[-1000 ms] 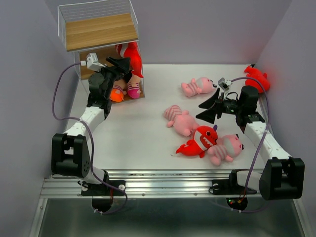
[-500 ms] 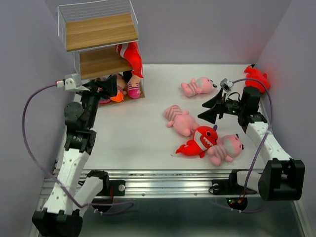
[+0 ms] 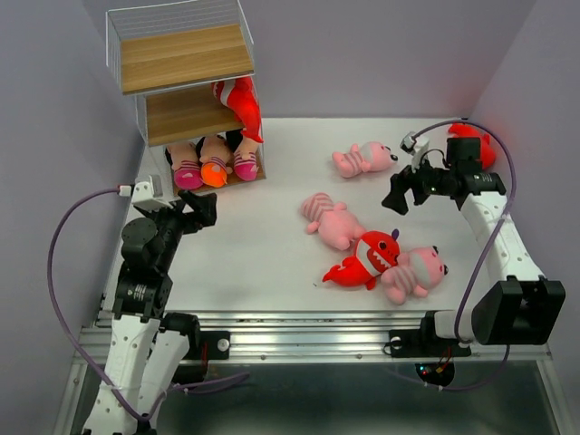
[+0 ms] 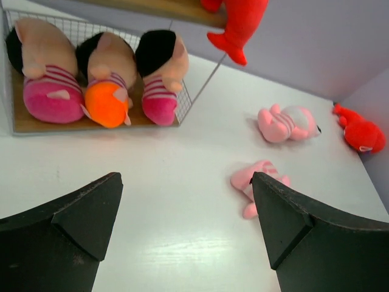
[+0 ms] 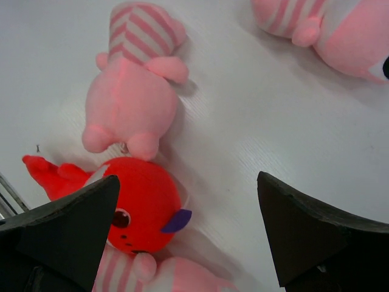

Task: Place and organize the stuffed toys onto the shelf
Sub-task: Grab a stuffed toy with the right arm

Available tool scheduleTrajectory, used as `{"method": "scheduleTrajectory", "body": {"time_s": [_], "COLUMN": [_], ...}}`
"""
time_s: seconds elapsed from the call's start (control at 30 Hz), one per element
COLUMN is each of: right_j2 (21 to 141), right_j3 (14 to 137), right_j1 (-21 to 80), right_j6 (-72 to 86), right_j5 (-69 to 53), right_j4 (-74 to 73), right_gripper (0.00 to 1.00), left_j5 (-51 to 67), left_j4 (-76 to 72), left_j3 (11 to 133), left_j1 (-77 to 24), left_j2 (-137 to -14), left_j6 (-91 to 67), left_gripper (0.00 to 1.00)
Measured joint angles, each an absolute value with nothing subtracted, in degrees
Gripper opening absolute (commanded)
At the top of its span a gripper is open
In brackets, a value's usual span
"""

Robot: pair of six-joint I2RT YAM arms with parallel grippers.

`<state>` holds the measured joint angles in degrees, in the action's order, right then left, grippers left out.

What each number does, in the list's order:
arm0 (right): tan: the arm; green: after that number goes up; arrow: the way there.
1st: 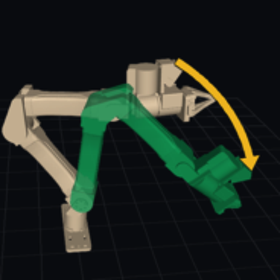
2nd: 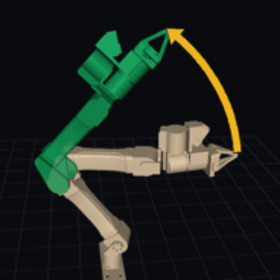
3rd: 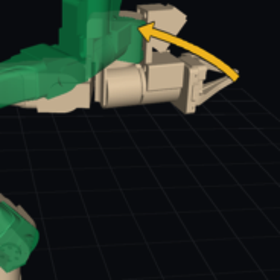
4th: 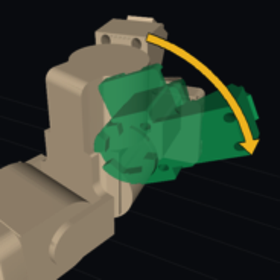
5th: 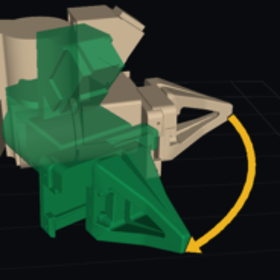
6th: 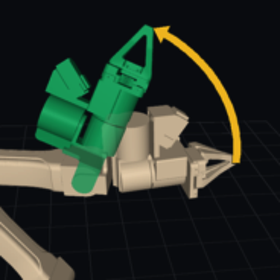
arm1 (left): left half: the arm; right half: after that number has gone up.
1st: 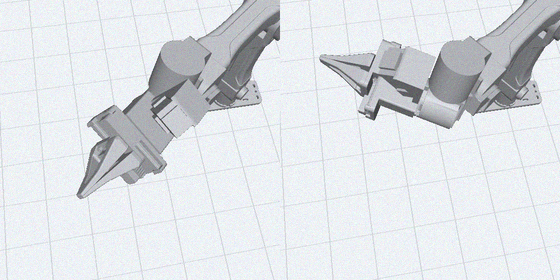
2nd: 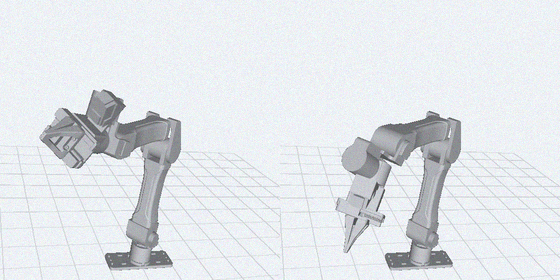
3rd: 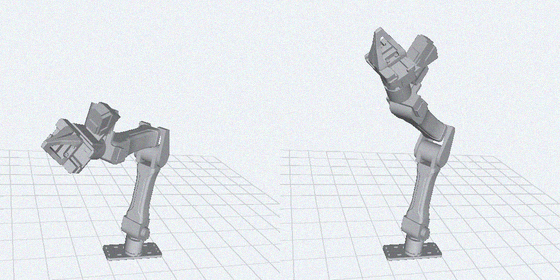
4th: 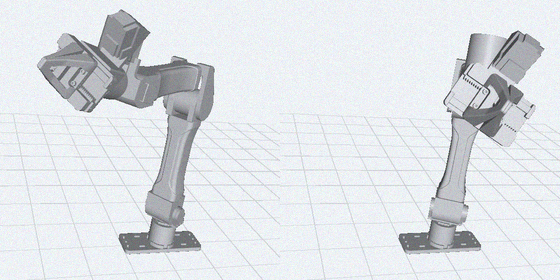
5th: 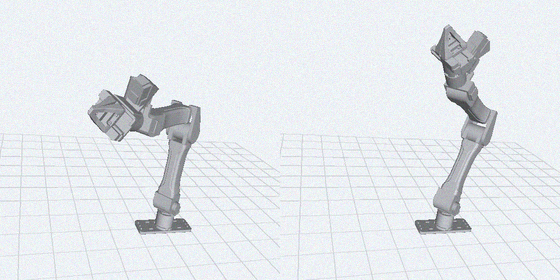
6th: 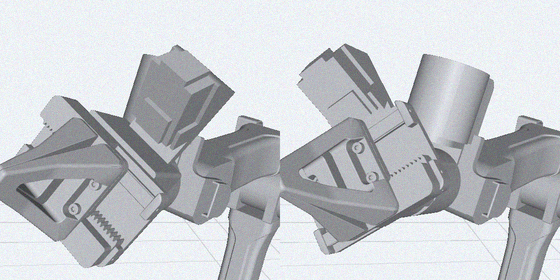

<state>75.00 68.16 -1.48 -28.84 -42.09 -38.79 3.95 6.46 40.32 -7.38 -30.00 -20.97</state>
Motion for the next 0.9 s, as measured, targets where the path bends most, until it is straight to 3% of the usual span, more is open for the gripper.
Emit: {"method": "scheduleTrajectory", "body": {"time_s": [0.13, 0.33, 0.47, 0.57, 0.7, 0.73, 0.8, 0.9], "right_j2": [77.06, 86.28, 87.05, 87.15, 87.48, 87.74, 88.2, 88.55], "right_j3": [69.82, 70.26, 65.73, 62.7, 60.73, 60.23, 60.14, 60.12], "right_j1": [-1.48, -0.25, 3.88, 6.92, 7.6, 7.6, 7.6, 7.6], "right_j6": [-35.18, -47.72, -47.97, -46.37, -45.3, -45.17, -44.88, -44.95], "right_j5": [-36.71, -40.66, -39.44, -36.84, -35.16, -34.94, -34.96, -35.42], "right_j4": [-48.34, -64.71, -63.94, -61.73, -59.11, -58.48, -58.28, -58.08], "right_gripper": [1.0, 1.0, 1.0, 0.94, 0.69, 0.53, 0.38, 0.07], "left_j5": [7.73, 17.63, 22.74, 25.78, 28.53, 28.88, 28.62, 25.19], "left_j4": [8.08, 8.12, 7.92, 7.42, 4.78, 3.75, 1.52, -1.8], "left_j3": [36.07, 31.14, 30.72, 30.2, 27.44, 25.85, 23.64, 22.28], "left_j1": [-7.38, -7.4, -7.4, -7.4, -7.62, -8.25, -10.81, -20.16], "left_j2": [-26.81, -23.97, -24.4, -25.19, -26.7, -27.53, -29.26, -33.32], "left_j6": [-23.14, -27.94, -30.46, -32.12, -35.22, -36.32, -38.39, -41.06], "left_gripper": [0.98, 0.98, 0.95, 0.91, 0.85, 0.85, 0.85, 0.86]}}
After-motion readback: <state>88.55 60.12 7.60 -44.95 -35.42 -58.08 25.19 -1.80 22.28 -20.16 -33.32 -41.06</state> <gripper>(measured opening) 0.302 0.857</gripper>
